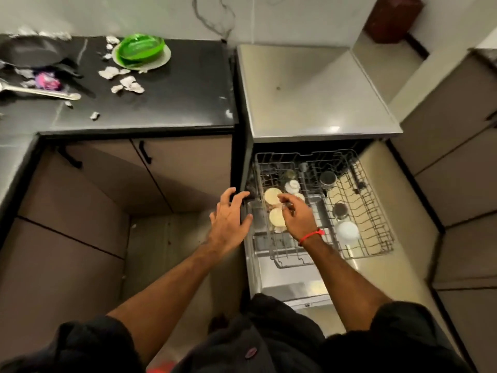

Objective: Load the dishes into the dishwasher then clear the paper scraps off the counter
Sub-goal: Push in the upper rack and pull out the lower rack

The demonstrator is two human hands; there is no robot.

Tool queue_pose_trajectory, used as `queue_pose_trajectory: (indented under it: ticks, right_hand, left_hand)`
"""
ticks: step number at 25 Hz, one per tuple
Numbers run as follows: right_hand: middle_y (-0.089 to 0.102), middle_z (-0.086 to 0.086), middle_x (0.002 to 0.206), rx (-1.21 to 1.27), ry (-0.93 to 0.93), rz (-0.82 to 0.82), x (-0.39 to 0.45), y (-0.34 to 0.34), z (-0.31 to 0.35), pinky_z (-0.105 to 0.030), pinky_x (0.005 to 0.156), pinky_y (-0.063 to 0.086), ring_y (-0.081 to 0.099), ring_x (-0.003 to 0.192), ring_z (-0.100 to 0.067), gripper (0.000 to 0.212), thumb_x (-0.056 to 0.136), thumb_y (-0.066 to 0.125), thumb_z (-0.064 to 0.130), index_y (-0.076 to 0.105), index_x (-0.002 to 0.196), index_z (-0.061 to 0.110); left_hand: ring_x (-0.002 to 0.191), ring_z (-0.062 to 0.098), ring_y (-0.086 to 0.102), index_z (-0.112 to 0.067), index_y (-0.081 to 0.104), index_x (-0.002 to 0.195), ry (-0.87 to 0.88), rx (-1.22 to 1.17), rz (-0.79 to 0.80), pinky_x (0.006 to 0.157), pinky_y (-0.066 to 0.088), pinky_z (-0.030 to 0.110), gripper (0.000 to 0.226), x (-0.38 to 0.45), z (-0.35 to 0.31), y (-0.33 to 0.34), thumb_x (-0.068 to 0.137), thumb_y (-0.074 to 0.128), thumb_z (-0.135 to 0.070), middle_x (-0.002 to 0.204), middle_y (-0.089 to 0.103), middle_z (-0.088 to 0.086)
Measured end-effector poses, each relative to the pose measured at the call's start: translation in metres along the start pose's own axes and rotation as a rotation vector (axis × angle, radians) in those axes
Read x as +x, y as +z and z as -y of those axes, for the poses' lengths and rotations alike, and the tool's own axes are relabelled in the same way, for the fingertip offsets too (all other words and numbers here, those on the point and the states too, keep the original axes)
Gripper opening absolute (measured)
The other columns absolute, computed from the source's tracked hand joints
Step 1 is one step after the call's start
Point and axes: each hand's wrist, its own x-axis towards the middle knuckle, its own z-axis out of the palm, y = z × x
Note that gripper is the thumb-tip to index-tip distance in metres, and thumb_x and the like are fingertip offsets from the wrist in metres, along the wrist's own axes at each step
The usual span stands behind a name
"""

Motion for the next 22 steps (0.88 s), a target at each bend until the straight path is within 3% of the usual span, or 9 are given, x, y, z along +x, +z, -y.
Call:
queue_pose_trajectory:
  ticks: [6,13,18,22]
  right_hand:
    - [0.061,-0.011,0.125,-0.005,0.223,-0.077,-0.035,-0.060,-0.052,-0.045,0.101,0.049,0.059,0.110,-0.024,0.039,0.091,0.057,0.003,0.060,0.129,0.013]
    - [0.040,-0.016,0.146,-0.025,0.348,-0.013,-0.065,-0.128,-0.134,-0.037,0.115,0.031,0.036,0.137,-0.031,0.070,0.083,0.073,0.007,0.042,0.145,0.012]
    - [0.003,-0.020,0.161,-0.325,0.135,0.242,-0.084,-0.158,-0.216,-0.059,0.119,0.013,0.004,0.146,-0.046,0.095,0.076,0.080,0.024,0.026,0.154,0.023]
    - [-0.019,-0.021,0.159,-0.087,0.418,0.115,-0.089,-0.147,-0.268,-0.052,0.120,0.006,-0.014,0.149,-0.038,0.125,0.069,0.088,0.029,-0.002,0.157,0.021]
  left_hand:
    - [0.142,0.029,0.033,-0.029,0.040,0.147,0.008,-0.018,0.117,0.112,0.032,0.060,0.061,-0.018,-0.038,0.059,0.092,0.066,-0.031,0.159,0.017,0.002]
    - [0.143,0.035,0.032,-0.028,0.035,0.149,-0.066,0.102,0.172,0.113,0.032,0.065,0.075,-0.033,-0.055,0.145,0.086,0.072,-0.046,0.164,0.003,0.001]
    - [0.149,0.040,0.009,-0.036,0.016,0.156,-0.198,0.237,0.131,0.110,0.029,0.067,0.097,-0.049,-0.065,0.201,0.081,0.074,-0.055,0.164,-0.018,0.003]
    - [0.152,0.041,0.002,-0.026,-0.006,0.159,-0.433,-0.023,-0.009,0.113,0.028,0.060,0.129,-0.063,-0.068,0.251,0.071,0.086,-0.049,0.164,-0.022,0.012]
